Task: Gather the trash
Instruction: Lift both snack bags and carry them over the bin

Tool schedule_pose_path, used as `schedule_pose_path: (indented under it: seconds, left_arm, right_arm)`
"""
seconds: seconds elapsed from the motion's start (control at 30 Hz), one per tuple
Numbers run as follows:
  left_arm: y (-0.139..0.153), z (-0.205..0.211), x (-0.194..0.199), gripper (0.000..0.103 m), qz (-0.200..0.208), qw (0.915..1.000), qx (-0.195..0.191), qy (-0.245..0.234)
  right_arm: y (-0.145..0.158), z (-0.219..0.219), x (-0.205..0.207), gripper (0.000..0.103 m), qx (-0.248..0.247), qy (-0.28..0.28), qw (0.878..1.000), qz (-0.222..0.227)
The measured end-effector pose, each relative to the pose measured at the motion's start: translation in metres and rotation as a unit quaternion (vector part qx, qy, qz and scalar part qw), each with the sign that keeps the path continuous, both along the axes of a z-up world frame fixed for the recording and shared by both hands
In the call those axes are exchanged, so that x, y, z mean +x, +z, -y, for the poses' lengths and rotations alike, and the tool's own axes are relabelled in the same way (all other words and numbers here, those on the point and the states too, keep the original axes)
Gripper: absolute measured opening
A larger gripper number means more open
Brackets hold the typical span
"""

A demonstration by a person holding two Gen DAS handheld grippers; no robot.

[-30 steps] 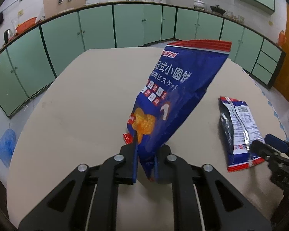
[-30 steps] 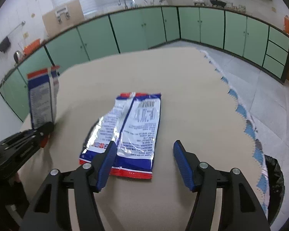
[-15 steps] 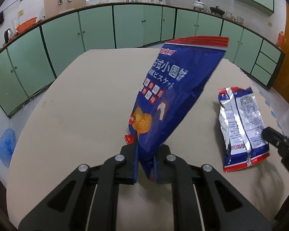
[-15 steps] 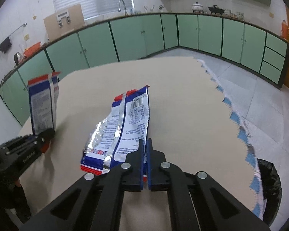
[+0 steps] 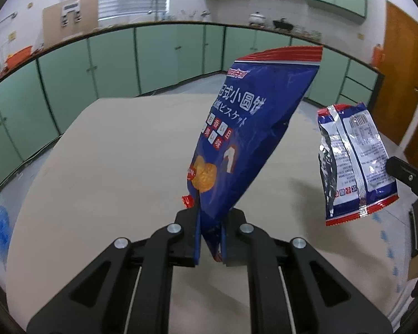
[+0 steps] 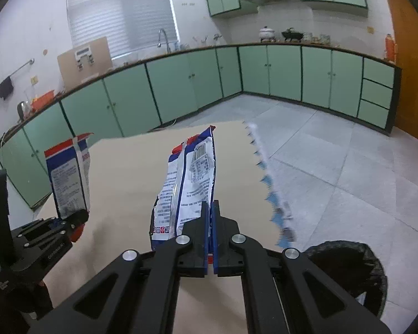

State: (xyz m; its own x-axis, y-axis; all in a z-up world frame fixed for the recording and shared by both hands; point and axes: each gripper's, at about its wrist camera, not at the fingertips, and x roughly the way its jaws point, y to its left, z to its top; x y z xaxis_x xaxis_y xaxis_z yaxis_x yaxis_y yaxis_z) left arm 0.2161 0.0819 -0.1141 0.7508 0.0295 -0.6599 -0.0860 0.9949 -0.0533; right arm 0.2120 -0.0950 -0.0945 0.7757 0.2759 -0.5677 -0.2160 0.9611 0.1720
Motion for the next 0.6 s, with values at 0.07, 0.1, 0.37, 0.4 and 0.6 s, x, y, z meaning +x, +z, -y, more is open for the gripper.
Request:
schedule_pose_path:
  seconds: [0.07, 0.1, 0.37, 0.4, 0.6]
  left_arm:
    - [0.006, 0.015, -0.002, 0.009, 0.008, 0.9999, -0.001, -0.015]
    - [0.008, 0.024, -0.001, 0.009, 0.011, 0.9997, 0.0, -0.022]
    - [0.017, 0.09, -0.004, 0.009, 0.029, 0.996, -0.004, -0.084]
    - [0.016, 0.095, -0.005, 0.009, 0.03, 0.9955, -0.004, -0.09]
    - [0.012, 0.154, -0.006, 0.009, 0.029, 0.9882, -0.014, -0.15]
  right_arm:
    - [0.008, 0.011, -0.007, 0.002, -0.002, -0.011, 1.0, 0.011]
    - [0.011, 0.018, -0.01, 0.002, 0.0, -0.016, 1.0, 0.015]
    - [0.019, 0.073, -0.03, 0.002, 0.007, -0.073, 0.997, 0.027]
    - [0.018, 0.08, -0.032, 0.002, 0.006, -0.08, 0.996, 0.027]
    - [0.011, 0.121, -0.047, 0.002, -0.002, -0.13, 0.991, 0.022]
